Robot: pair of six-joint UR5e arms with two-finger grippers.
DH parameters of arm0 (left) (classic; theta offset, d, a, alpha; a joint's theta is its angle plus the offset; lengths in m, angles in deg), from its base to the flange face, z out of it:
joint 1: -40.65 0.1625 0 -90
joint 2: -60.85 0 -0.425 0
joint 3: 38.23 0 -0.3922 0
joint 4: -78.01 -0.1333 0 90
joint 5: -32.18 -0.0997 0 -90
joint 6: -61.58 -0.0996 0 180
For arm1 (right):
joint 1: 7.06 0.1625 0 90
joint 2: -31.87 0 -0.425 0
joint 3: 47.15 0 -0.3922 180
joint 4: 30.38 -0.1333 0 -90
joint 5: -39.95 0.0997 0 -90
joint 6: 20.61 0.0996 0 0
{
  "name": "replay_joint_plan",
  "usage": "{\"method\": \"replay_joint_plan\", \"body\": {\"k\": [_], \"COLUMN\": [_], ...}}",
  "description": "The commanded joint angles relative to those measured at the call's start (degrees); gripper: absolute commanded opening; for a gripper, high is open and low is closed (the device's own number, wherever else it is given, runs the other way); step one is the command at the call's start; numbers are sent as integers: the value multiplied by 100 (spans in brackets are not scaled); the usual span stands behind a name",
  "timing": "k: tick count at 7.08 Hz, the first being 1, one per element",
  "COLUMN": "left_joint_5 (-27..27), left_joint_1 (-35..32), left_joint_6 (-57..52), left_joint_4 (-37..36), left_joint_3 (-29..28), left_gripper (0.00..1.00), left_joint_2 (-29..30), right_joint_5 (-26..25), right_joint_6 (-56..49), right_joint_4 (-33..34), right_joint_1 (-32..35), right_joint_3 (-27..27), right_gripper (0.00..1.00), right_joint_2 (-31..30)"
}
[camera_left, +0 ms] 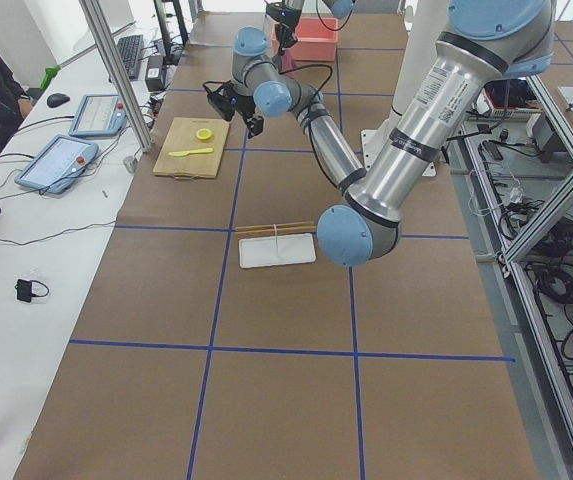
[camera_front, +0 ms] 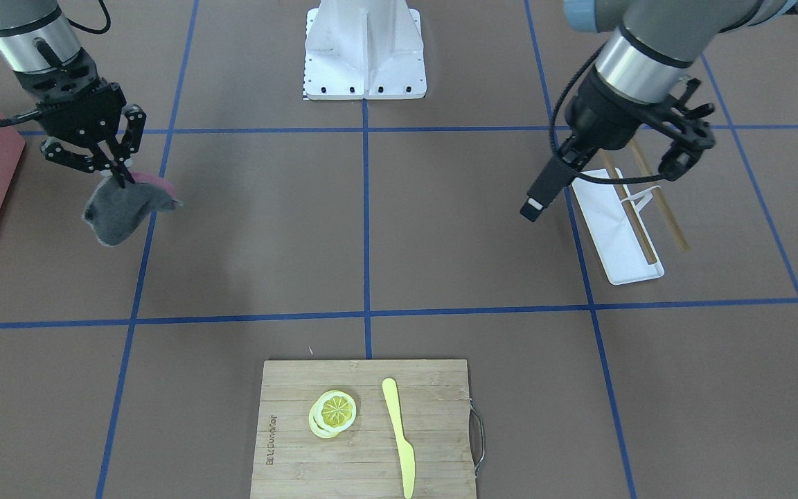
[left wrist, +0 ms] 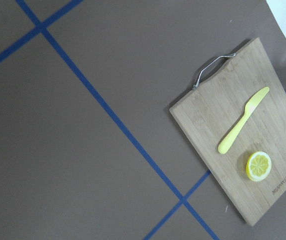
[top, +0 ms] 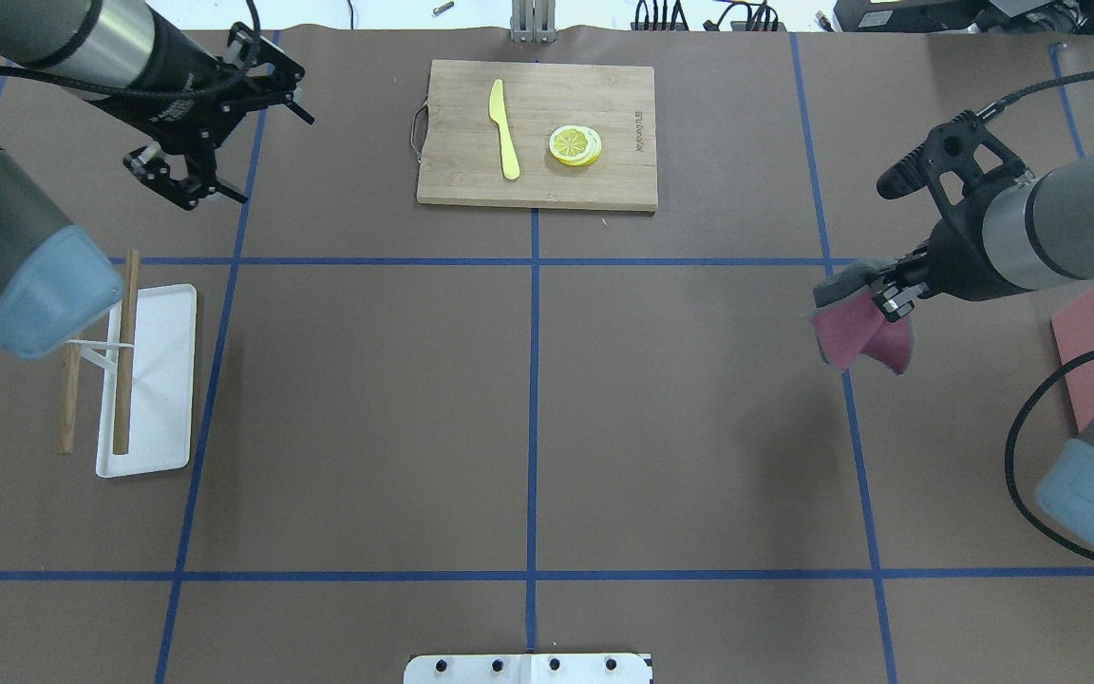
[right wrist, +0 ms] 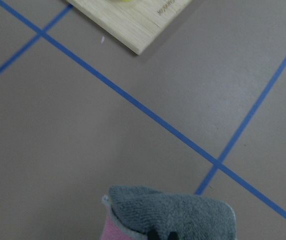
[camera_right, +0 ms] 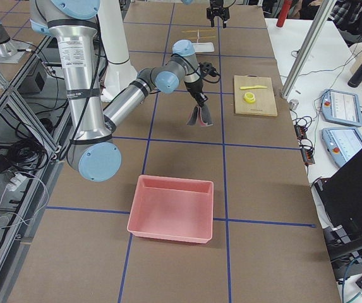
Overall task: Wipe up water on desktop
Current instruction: 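Move the cloth toward the pink bin with the right gripper while the left arm withdraws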
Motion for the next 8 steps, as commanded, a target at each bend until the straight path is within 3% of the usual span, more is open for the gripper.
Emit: {"method": "replay_joint_plan", "body": {"k": [1,3,6,8], "left_joint_5": [23,415,630,621], "left_joint_1": [-412,-981,-1292,-1309], "left_joint_6": [-963,-1858,-2198,-2233], "left_joint_4": [-12,-12,-12,-12], "left_joint_3": [291,460,284,222], "left_gripper": [98,98,98,98], "left_joint_2": [-723,-1269,-1315,-1315], "right_joint_5": [108,764,785,785], "right_joint_6": [-1128,-1044,-633,183], "right_joint_4": [1435,1833,1828,1827], "right_joint_1": [113,-271,-922,-1334], "right_joint_3": [-2,-255,-1186,-1110], "right_gripper": [0,0,0,0], "right_joint_2": [43,296,807,896]}}
